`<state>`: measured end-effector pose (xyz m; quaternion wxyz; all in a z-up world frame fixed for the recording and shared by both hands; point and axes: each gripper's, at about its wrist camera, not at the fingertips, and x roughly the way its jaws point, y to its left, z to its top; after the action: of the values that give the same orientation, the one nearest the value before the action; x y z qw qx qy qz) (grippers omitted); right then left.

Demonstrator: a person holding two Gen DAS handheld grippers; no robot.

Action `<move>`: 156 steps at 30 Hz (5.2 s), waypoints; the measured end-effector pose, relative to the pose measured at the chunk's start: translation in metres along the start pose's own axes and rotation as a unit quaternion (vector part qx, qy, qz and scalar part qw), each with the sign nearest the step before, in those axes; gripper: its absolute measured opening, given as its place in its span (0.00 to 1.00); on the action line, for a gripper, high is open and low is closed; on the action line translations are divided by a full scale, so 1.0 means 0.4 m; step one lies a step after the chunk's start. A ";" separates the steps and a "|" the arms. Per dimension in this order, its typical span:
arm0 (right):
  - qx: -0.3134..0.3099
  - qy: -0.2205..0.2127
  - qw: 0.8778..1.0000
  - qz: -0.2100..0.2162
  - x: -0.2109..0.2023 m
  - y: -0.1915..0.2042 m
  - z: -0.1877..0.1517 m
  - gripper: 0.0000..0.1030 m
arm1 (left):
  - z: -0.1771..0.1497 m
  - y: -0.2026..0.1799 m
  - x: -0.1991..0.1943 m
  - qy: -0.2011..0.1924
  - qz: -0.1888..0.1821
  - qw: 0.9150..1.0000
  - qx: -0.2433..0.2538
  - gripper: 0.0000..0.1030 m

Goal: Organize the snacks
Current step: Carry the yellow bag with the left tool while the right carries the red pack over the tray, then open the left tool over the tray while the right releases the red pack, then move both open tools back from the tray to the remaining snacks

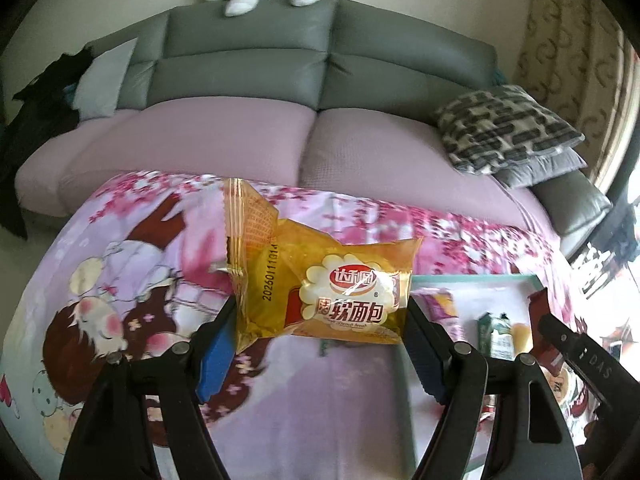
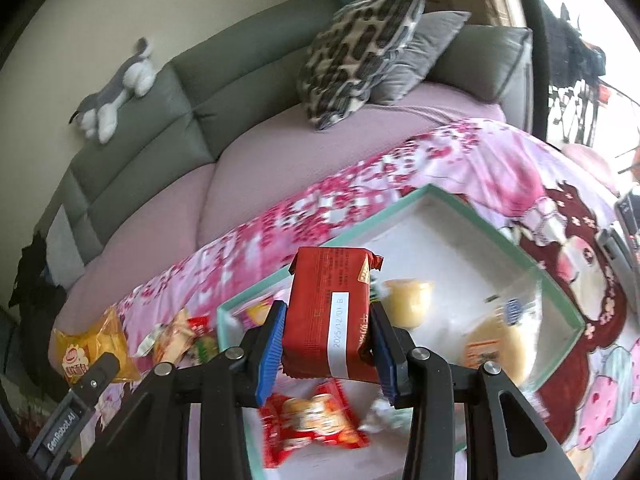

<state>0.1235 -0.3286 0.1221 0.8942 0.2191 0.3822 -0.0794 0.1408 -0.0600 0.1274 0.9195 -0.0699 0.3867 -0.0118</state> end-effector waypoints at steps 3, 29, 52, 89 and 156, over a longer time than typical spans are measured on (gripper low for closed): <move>0.011 -0.006 1.000 -0.014 -0.005 -0.044 0.013 0.42 | -0.003 -0.047 0.008 0.001 -0.015 1.000 0.013 0.75; 0.036 0.010 0.998 -0.054 0.061 -0.168 0.017 0.42 | -0.036 -0.352 0.119 0.015 -0.079 0.991 0.110 0.76; 0.027 0.010 0.998 -0.064 0.036 -0.161 0.028 0.44 | -0.044 -0.357 0.110 0.035 -0.080 0.990 0.114 0.82; -0.047 0.025 0.995 -0.086 0.046 -0.081 0.017 1.00 | -0.017 -0.105 0.121 0.014 0.080 0.997 -0.005 0.95; -0.165 0.078 0.978 0.098 0.209 0.395 -0.209 0.79 | -0.037 0.392 0.164 0.024 0.044 0.982 -0.183 0.96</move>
<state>0.1764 -0.1479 0.0632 0.8888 0.1108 0.4355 0.0898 0.1710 0.0885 0.0489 0.8812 -0.2196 0.4069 0.0983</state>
